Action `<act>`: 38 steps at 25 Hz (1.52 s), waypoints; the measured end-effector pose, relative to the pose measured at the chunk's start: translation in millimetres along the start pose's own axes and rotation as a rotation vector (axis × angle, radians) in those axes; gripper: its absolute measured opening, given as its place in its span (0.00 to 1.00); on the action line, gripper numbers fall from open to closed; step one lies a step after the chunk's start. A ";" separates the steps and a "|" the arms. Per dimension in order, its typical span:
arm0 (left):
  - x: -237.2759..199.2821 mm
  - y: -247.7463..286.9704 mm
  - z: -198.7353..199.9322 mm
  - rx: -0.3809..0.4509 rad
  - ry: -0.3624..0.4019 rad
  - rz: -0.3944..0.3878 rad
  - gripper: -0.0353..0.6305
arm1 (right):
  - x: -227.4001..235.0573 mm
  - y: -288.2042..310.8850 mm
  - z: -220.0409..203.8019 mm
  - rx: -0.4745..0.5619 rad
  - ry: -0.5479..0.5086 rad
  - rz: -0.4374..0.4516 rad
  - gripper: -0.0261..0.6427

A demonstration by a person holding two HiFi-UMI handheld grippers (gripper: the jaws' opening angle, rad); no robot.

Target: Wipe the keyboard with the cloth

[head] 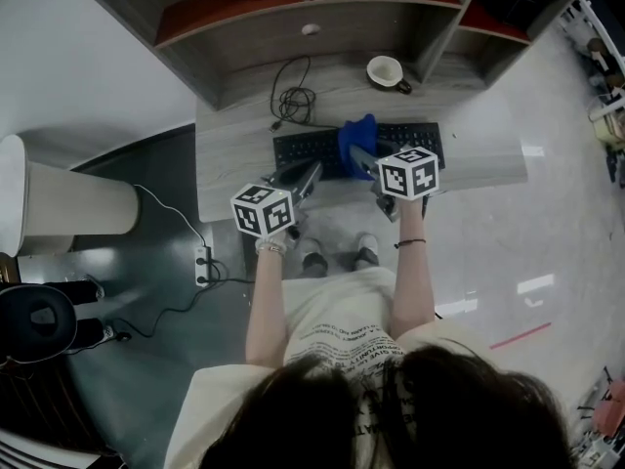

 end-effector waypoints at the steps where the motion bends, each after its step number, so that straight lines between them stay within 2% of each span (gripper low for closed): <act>1: -1.5 -1.3 0.2 0.000 -0.001 0.002 0.06 | -1.2 1.9 0.1 -0.002 -0.001 0.002 0.13; 38: -45.1 -44.4 0.1 -0.016 -0.008 0.008 0.06 | -45.3 51.2 2.0 -0.007 -0.004 0.019 0.13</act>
Point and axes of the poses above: the fingertips, and each gripper's own axes: y forward along the fingers, x to its right, z out of its top, the point moved 1 cm from there along -y, backward along the fingers, and after that the axes turned 5 degrees about -x, right-handed, at the moved point
